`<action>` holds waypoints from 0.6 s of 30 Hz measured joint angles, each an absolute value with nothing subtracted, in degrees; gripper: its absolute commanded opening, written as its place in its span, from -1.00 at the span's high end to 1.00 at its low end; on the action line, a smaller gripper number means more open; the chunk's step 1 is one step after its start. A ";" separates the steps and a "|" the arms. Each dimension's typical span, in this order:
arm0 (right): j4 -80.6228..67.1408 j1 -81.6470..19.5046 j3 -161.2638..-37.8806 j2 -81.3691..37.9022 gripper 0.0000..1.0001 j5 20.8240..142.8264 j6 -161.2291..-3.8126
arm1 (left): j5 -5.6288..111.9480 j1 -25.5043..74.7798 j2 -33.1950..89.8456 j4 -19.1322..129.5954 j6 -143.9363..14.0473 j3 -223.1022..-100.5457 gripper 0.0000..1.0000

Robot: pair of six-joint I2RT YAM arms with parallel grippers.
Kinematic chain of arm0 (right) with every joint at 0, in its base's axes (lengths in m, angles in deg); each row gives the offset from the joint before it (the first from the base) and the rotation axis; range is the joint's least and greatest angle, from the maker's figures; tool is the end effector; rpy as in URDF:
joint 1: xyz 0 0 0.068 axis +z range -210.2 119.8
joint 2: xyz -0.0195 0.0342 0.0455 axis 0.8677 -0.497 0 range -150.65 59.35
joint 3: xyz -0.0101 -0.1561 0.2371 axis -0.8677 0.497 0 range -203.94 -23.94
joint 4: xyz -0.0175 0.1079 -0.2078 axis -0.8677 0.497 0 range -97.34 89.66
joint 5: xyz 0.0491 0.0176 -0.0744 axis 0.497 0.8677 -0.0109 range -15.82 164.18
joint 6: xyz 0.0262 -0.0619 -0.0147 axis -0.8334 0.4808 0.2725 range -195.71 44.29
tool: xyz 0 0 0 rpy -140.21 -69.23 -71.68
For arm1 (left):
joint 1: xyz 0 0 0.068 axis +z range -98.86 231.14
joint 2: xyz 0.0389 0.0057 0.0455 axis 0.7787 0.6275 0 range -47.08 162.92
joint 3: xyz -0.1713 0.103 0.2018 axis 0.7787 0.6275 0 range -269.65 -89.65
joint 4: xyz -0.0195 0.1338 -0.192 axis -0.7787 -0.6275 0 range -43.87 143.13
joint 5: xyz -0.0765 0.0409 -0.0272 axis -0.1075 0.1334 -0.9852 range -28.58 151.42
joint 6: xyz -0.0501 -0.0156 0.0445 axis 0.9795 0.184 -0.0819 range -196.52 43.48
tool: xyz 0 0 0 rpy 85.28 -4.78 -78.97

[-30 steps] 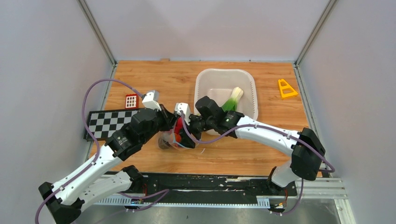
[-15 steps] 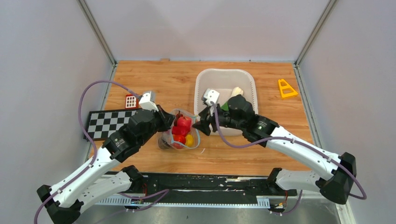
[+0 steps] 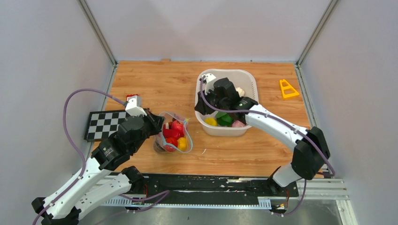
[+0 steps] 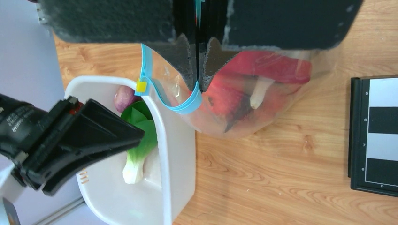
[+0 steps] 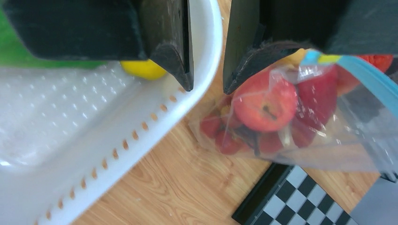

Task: Place the food in the zip-top bag and seal the zipper
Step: Move the bin to the center of the board.

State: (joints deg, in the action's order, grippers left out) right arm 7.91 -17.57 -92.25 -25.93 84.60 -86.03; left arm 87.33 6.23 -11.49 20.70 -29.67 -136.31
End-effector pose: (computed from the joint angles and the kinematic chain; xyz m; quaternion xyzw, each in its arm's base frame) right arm 0.2364 0.2313 0.3139 -0.2847 0.8253 0.2857 0.3953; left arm 0.0966 -0.0619 0.3291 -0.1401 0.8026 -0.2655 0.5155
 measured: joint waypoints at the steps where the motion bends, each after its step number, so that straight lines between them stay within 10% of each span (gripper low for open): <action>1: 8.13 -17.57 -94.31 -27.83 0.41 85.52 -86.25 | 87.49 6.23 -11.68 20.55 -29.50 -136.31 0.97; 18: 19.01 -13.48 -112.73 -47.65 0.05 72.93 -81.77 | 87.49 6.23 -11.66 19.70 -29.08 -136.31 0.97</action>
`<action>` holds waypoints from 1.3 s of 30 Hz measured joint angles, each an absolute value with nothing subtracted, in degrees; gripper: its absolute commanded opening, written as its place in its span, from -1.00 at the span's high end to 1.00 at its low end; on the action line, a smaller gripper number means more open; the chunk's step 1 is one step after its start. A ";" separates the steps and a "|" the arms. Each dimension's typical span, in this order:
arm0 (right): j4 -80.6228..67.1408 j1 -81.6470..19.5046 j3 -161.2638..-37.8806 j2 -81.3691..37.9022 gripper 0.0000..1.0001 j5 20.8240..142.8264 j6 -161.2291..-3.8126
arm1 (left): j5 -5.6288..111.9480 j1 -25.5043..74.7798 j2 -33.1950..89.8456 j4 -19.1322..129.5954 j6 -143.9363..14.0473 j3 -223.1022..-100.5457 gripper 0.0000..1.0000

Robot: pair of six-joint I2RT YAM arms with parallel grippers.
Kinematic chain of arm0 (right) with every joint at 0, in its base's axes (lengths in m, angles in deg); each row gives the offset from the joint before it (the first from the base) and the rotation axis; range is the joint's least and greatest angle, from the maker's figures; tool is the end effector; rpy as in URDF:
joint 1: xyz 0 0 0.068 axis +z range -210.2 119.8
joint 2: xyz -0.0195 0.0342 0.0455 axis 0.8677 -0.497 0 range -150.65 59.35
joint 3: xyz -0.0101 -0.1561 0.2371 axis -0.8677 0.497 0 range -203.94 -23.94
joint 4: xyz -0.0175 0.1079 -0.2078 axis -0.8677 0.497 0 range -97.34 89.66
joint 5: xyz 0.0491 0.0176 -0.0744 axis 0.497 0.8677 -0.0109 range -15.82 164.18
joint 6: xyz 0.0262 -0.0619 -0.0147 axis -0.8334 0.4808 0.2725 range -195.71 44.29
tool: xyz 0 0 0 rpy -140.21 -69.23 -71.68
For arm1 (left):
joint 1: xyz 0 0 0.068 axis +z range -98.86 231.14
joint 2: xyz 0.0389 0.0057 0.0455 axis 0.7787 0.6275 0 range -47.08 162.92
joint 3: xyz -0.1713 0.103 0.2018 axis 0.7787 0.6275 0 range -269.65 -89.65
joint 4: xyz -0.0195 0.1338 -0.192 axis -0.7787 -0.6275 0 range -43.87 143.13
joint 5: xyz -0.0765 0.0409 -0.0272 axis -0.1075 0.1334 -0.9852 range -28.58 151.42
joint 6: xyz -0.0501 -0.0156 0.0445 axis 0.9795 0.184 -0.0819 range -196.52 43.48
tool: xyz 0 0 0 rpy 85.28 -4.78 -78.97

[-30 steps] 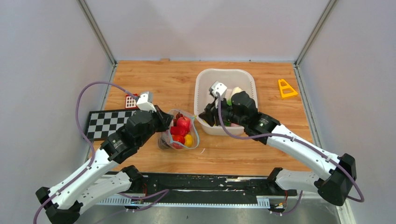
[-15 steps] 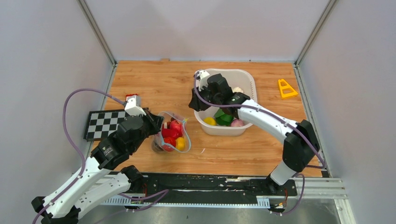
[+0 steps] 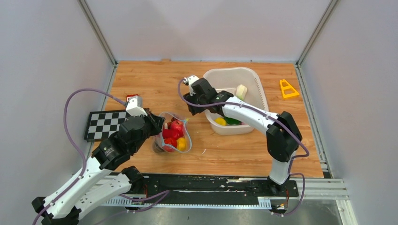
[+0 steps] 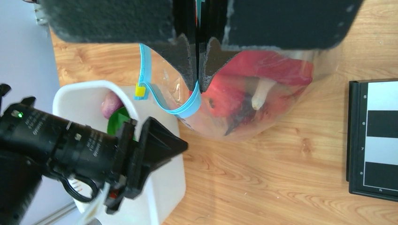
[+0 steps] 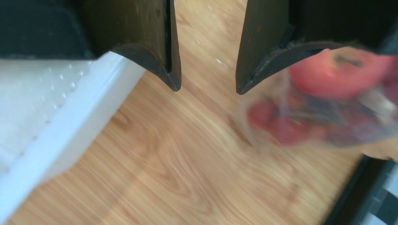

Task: Place the food in the zip-top bag and seal the zipper
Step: Move the bin to the center of the board, then zip the zipper food storage bag at the center of the board.

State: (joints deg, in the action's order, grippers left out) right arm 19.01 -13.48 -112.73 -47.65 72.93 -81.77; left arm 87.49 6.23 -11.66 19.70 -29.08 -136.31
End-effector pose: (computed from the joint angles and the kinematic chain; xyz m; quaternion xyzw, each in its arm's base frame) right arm 0.2868 0.3028 0.2756 -0.3164 0.8664 0.1627 0.3505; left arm 0.0956 -0.0608 0.3274 -0.1437 0.8056 -0.2624 0.5114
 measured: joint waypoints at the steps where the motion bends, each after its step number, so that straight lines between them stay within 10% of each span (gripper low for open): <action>1: 18.92 -13.61 -110.76 -46.21 0.05 71.42 -81.55 | 87.46 6.23 -11.42 19.76 -29.13 -136.31 0.97; 18: -6.04 -20.21 -70.61 -12.40 -0.30 96.73 -61.73 | 79.38 6.23 -6.13 19.04 -41.83 -142.89 1.00; 39: -13.36 -19.16 -58.11 5.11 -0.16 121.49 -46.01 | 57.50 6.23 5.30 20.92 -47.99 -147.81 1.00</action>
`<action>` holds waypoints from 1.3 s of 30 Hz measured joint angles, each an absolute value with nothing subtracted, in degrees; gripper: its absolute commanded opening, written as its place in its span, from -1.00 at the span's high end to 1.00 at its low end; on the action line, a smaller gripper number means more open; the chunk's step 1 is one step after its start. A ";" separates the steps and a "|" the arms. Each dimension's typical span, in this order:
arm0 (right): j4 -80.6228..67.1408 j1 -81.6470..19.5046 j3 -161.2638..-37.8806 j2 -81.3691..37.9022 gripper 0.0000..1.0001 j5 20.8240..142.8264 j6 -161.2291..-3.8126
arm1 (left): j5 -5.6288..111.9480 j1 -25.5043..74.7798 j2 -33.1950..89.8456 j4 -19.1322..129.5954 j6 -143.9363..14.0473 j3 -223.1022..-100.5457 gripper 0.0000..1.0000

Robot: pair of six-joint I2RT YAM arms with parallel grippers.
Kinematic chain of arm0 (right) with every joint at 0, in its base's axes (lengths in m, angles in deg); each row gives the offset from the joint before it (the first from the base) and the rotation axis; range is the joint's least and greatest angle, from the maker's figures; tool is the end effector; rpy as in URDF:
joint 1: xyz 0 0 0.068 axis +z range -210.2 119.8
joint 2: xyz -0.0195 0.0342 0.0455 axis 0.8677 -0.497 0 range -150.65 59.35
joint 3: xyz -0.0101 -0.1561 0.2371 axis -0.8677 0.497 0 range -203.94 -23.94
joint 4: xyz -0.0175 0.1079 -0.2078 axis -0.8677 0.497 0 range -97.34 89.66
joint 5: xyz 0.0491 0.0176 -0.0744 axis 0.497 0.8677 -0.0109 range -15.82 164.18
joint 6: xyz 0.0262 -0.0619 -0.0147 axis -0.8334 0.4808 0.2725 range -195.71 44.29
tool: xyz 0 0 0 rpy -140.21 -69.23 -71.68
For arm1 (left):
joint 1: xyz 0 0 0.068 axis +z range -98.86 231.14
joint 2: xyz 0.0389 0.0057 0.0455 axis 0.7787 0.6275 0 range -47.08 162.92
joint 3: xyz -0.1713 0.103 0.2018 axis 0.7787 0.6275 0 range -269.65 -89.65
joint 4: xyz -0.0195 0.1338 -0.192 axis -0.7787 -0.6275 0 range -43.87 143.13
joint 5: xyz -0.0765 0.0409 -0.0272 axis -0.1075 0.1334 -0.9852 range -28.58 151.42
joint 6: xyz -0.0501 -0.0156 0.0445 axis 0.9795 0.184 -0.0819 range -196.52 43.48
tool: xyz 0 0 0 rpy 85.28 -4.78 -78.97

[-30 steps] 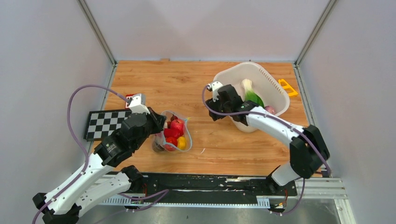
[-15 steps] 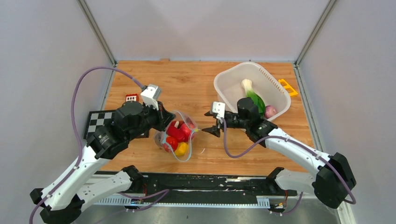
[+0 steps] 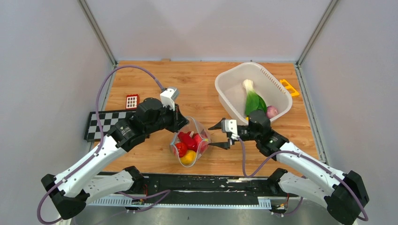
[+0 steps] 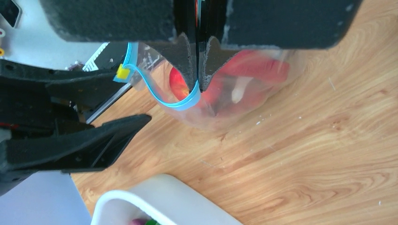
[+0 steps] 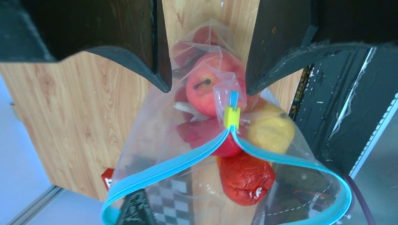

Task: Place the food in the zip-top bag and seal the zipper
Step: Zip the zipper food storage bag at the center of the board.

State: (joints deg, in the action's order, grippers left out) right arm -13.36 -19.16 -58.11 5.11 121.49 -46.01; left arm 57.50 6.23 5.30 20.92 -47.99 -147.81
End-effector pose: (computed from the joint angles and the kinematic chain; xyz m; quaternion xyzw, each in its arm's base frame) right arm 0.1173 0.1563 0.2922 -0.6193 0.4459 0.3704 0.5296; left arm 0.1226 -0.1275 0.3556 0.1388 0.8383 -0.3380 0.4046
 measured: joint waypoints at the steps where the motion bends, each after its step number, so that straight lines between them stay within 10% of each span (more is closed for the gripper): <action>1: -13.29 -19.03 -57.67 5.13 -0.15 121.47 -45.93 | 57.41 6.23 5.80 21.53 -47.64 -147.72 1.00; 15: -17.73 -18.51 -56.60 2.25 0.00 118.04 -46.84 | 58.48 6.23 6.41 24.99 -45.50 -147.17 1.00; 32: -31.24 -17.89 -50.90 3.05 1.00 112.58 -49.49 | 60.95 6.23 6.33 25.51 -43.77 -146.54 1.00; 39: -31.15 -17.89 -50.83 3.10 1.00 111.94 -49.45 | 62.00 6.23 6.30 25.40 -43.79 -146.54 1.00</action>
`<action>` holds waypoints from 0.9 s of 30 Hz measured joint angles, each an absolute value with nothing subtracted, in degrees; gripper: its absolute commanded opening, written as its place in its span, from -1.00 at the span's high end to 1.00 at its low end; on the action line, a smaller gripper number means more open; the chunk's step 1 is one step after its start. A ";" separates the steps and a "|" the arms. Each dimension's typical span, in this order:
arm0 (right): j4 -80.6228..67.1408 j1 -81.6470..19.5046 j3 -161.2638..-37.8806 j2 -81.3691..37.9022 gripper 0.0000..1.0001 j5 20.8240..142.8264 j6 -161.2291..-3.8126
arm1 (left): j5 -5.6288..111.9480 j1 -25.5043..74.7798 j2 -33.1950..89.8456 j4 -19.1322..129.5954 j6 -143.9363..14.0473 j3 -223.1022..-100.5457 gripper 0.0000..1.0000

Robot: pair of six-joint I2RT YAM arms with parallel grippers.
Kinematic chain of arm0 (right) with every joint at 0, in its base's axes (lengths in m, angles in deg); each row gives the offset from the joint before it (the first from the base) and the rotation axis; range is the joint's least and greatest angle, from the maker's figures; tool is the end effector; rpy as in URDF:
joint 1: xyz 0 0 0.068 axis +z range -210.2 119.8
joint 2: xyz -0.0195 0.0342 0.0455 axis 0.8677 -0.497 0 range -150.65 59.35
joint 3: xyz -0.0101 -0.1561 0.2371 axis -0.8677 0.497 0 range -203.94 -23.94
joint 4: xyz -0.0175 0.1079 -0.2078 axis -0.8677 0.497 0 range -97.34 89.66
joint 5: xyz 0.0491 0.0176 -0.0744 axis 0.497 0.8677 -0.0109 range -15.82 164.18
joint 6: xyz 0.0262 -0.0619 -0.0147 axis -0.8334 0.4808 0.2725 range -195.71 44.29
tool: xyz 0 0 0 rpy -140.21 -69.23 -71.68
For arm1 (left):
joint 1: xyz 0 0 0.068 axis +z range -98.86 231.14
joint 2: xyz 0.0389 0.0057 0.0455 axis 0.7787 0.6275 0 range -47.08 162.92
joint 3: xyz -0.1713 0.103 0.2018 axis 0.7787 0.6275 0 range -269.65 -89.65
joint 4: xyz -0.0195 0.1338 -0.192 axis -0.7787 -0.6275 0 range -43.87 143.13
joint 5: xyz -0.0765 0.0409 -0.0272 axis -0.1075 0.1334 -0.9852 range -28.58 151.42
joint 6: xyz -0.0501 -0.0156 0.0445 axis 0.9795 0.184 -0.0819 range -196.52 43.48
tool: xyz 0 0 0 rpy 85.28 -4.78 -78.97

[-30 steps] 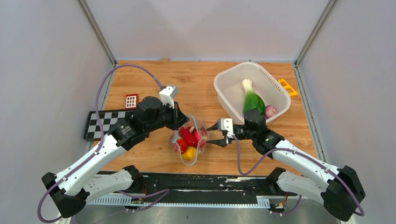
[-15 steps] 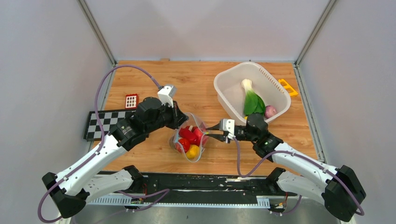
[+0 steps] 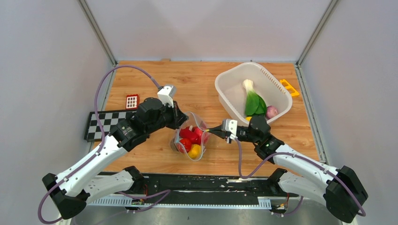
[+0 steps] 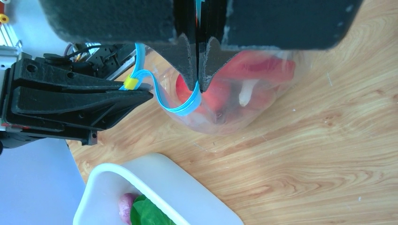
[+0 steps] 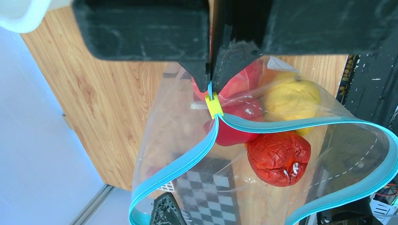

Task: Place the food in the zip-top bag and seal the zipper
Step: Zip the zipper food storage bag at the center of the board.

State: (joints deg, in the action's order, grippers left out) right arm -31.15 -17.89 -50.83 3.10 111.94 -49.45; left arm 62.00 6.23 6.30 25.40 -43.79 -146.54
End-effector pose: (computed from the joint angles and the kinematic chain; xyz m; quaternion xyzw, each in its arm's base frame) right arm 0.1266 0.1613 0.2775 -0.5744 0.4565 0.3260 0.5962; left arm 0.1322 -0.1309 0.3546 0.0863 0.8353 -0.3370 0.4258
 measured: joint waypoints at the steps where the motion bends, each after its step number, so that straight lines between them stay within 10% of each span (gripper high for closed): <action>1: -31.17 -17.89 -50.83 3.19 1.00 111.79 -49.47 | 62.42 6.23 6.28 25.29 -43.84 -146.54 0.98; 11: -30.25 -17.89 -50.83 5.55 1.00 108.38 -50.98 | 66.11 6.23 6.35 19.72 -49.63 -148.31 0.25; 18: -29.95 -19.38 -52.10 3.73 1.00 105.98 -55.43 | 67.05 6.23 7.90 12.90 -56.19 -151.54 -0.88; 27: -29.75 -23.01 -56.23 -1.88 1.00 104.49 -60.29 | 61.85 6.23 3.46 7.46 -64.84 -153.71 -1.00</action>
